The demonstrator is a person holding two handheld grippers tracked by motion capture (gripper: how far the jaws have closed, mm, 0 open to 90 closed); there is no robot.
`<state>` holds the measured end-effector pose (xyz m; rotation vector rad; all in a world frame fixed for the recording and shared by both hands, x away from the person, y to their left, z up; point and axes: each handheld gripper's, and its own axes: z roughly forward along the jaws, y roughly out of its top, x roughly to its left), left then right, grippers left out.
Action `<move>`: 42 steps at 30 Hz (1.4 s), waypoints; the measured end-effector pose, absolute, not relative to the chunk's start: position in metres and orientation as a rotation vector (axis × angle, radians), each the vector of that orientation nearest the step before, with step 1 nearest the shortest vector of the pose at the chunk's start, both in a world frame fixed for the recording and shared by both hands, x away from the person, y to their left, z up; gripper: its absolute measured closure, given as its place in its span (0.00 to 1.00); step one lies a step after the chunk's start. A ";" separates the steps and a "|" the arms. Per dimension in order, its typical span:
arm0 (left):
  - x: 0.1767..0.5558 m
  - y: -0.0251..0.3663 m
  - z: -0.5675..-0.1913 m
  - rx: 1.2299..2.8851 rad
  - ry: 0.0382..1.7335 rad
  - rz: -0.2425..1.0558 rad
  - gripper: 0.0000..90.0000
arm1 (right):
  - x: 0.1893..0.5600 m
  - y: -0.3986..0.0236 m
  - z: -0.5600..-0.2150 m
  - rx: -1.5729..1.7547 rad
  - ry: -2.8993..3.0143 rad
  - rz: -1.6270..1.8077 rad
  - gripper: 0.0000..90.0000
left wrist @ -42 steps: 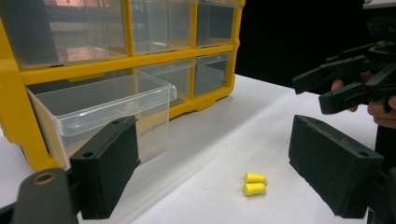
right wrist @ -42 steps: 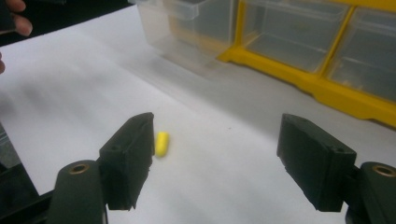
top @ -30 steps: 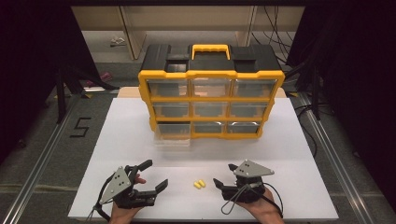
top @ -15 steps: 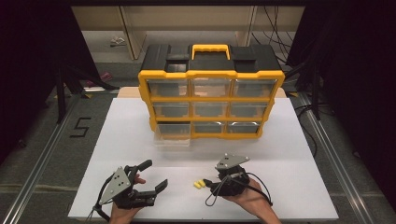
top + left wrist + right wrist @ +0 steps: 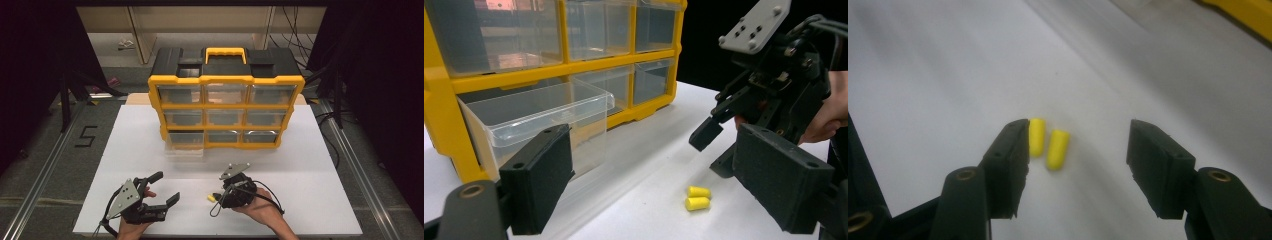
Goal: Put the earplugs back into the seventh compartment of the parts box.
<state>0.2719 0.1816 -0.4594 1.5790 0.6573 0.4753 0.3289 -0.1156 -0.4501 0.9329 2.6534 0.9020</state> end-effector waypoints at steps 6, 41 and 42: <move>0.272 0.181 -0.460 1.580 0.660 0.475 0.18 | 0.335 -0.113 -0.457 0.929 2.673 0.883 0.52; 0.272 0.181 -0.460 1.593 0.660 0.475 0.18 | 0.345 -0.111 -0.464 0.966 2.774 0.882 0.92; 0.272 0.181 -0.460 1.592 0.660 0.474 0.18 | 0.345 -0.111 -0.464 0.966 2.774 0.882 0.92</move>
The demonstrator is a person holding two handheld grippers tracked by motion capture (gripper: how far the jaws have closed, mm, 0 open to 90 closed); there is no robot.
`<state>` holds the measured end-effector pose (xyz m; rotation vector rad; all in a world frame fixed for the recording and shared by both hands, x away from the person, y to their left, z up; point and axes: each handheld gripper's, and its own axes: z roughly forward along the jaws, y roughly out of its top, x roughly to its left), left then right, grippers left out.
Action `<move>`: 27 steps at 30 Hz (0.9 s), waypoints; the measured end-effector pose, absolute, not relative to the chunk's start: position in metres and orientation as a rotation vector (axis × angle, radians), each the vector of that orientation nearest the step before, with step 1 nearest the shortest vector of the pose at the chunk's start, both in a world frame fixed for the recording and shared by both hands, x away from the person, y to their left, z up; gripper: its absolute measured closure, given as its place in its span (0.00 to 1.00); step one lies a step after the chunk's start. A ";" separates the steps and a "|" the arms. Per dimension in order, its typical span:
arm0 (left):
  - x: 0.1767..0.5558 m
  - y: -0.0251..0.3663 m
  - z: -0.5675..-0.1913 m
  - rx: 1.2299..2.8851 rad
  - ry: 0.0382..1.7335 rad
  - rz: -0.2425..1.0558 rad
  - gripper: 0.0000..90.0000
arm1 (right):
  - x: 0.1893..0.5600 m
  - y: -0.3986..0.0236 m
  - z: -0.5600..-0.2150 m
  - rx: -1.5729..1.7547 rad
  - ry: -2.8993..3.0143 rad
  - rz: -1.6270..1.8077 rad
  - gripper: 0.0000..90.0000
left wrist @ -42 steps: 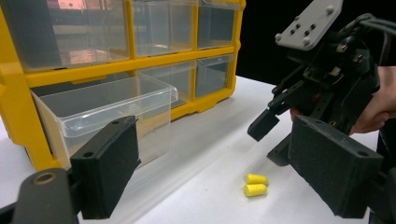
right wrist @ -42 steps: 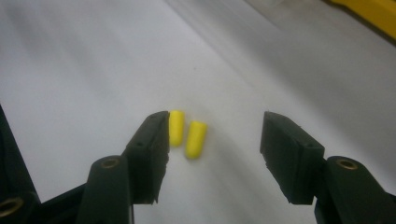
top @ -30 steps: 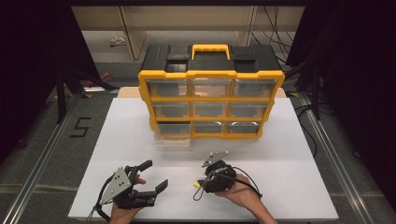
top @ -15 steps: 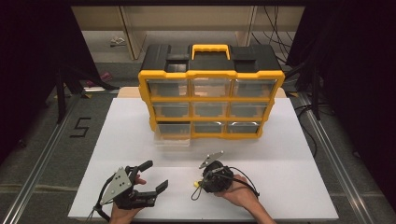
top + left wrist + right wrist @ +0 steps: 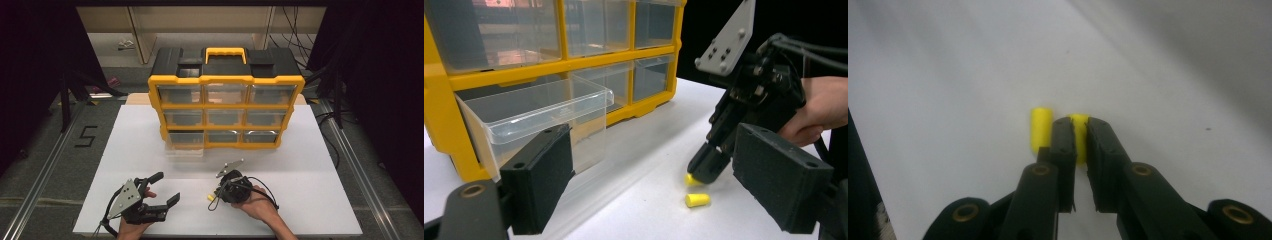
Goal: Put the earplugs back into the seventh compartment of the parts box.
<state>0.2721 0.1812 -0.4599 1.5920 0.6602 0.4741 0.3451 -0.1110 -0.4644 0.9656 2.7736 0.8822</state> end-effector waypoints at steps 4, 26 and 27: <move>0.272 0.181 -0.460 1.593 0.660 0.474 0.18 | 0.346 -0.117 -0.455 0.975 2.716 0.942 0.92; 0.272 0.180 -0.460 1.594 0.660 0.476 0.18 | 0.347 -0.131 -0.427 0.950 2.373 1.245 0.91; 0.272 0.180 -0.460 1.594 0.661 0.477 0.18 | 0.347 -0.133 -0.425 0.952 2.365 1.253 0.91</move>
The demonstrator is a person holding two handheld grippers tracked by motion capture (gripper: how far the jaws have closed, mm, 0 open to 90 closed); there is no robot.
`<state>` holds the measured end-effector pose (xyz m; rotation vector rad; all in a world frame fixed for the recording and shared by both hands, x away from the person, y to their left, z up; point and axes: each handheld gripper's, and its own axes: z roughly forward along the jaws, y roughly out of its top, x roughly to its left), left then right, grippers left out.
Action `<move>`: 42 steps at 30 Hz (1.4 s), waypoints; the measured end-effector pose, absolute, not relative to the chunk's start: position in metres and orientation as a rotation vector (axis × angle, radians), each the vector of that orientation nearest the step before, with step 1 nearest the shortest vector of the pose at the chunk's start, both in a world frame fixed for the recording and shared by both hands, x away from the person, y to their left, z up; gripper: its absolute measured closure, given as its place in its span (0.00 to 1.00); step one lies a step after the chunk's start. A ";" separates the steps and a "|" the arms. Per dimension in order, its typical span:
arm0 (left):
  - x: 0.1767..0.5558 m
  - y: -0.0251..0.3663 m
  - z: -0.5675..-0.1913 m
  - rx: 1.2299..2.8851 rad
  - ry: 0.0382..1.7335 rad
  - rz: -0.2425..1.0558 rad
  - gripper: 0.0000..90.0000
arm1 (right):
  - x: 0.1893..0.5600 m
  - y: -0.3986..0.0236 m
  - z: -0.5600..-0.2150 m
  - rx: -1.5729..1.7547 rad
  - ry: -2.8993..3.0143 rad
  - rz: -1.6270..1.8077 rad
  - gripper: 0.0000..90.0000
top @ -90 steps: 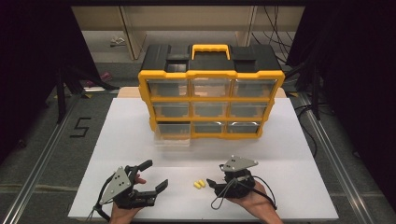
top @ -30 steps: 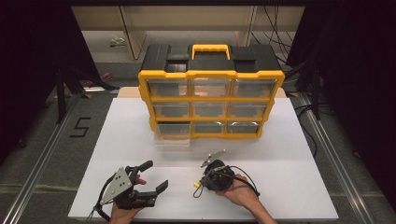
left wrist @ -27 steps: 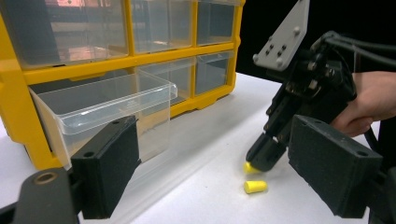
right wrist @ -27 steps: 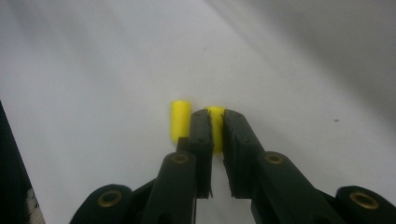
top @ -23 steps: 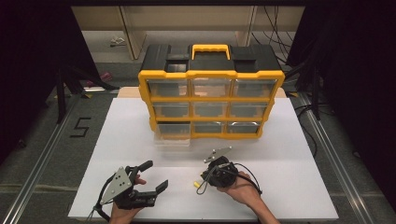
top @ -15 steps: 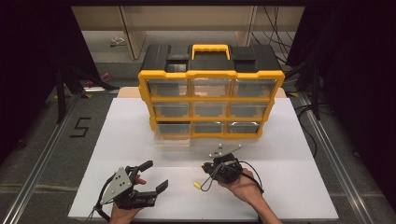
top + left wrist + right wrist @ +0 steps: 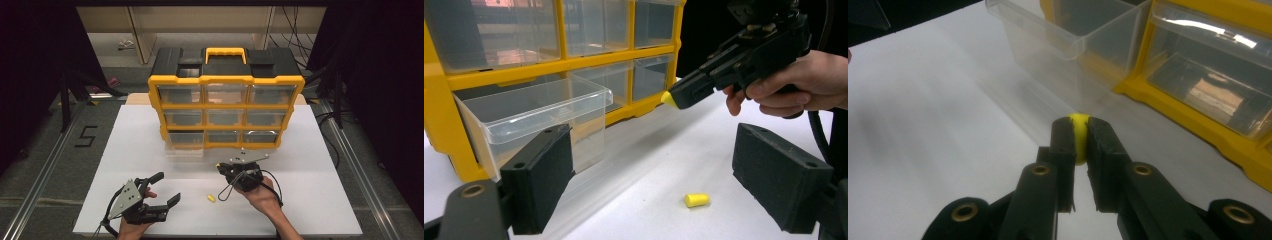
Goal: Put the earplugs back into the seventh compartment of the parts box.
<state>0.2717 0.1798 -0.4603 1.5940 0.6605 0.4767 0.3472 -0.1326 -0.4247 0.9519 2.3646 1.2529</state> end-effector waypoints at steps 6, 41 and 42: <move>0.272 0.180 -0.460 1.590 0.666 0.478 0.18 | 0.350 -0.131 -0.418 0.938 2.344 1.274 0.91; 0.271 0.182 -0.460 1.586 0.666 0.477 0.18 | 0.382 -0.103 -0.380 0.924 2.249 1.377 0.91; 0.271 0.182 -0.460 1.587 0.666 0.477 0.18 | 0.384 -0.102 -0.380 0.927 2.251 1.378 0.91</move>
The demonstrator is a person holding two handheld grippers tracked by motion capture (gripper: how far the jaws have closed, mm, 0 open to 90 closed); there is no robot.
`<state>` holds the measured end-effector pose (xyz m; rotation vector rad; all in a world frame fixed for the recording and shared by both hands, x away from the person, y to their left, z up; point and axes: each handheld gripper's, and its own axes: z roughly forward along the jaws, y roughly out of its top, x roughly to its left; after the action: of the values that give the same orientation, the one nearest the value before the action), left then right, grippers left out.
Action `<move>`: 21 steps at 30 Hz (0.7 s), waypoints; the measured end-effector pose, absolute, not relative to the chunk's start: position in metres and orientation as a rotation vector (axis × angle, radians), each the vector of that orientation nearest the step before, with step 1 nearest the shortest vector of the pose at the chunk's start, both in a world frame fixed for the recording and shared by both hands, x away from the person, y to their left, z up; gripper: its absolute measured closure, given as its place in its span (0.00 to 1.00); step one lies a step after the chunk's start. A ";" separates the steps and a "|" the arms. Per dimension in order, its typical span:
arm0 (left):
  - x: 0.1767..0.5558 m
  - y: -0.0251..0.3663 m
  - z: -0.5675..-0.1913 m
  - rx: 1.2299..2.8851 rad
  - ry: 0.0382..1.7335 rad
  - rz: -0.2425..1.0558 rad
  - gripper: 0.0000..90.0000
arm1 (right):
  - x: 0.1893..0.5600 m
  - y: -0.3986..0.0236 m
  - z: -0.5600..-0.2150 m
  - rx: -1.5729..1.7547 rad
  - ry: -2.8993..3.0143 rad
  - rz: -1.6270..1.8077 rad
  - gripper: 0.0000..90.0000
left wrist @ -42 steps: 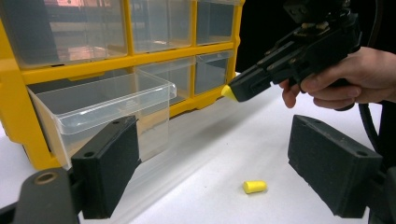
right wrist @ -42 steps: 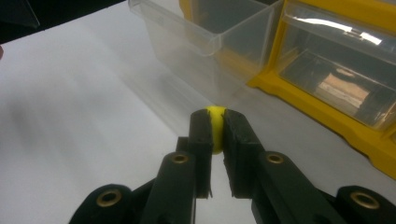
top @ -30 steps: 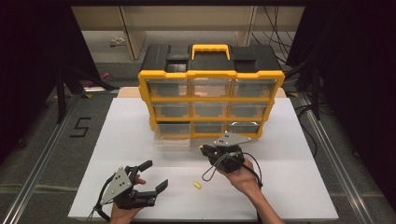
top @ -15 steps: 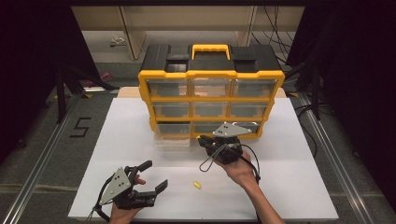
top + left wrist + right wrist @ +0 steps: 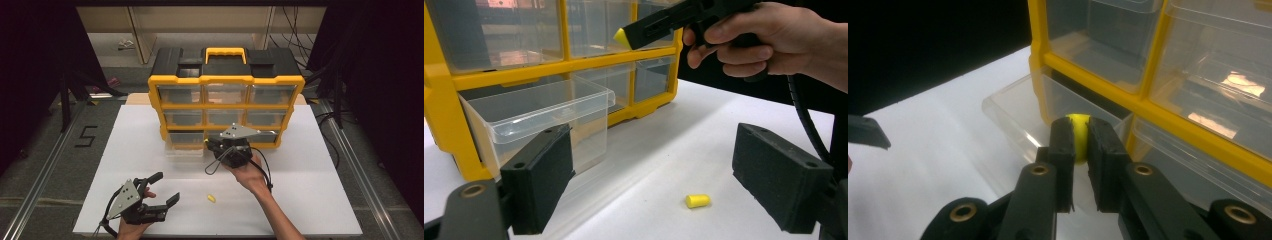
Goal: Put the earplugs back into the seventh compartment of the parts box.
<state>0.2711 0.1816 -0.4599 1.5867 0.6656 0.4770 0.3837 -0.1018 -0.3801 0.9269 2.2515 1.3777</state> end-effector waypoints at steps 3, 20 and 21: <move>0.271 0.181 -0.460 1.587 0.667 0.476 0.18 | 0.388 -0.097 -0.381 0.925 2.254 1.367 0.90; 0.271 0.183 -0.460 1.582 0.668 0.477 0.18 | 0.408 -0.061 -0.385 0.916 2.319 1.295 0.86; 0.271 0.183 -0.460 1.582 0.668 0.476 0.18 | 0.409 -0.060 -0.385 0.918 2.319 1.288 0.86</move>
<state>0.2712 0.1827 -0.4598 1.5820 0.6679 0.4760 0.4087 -0.0597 -0.3847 0.9182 2.3188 1.2883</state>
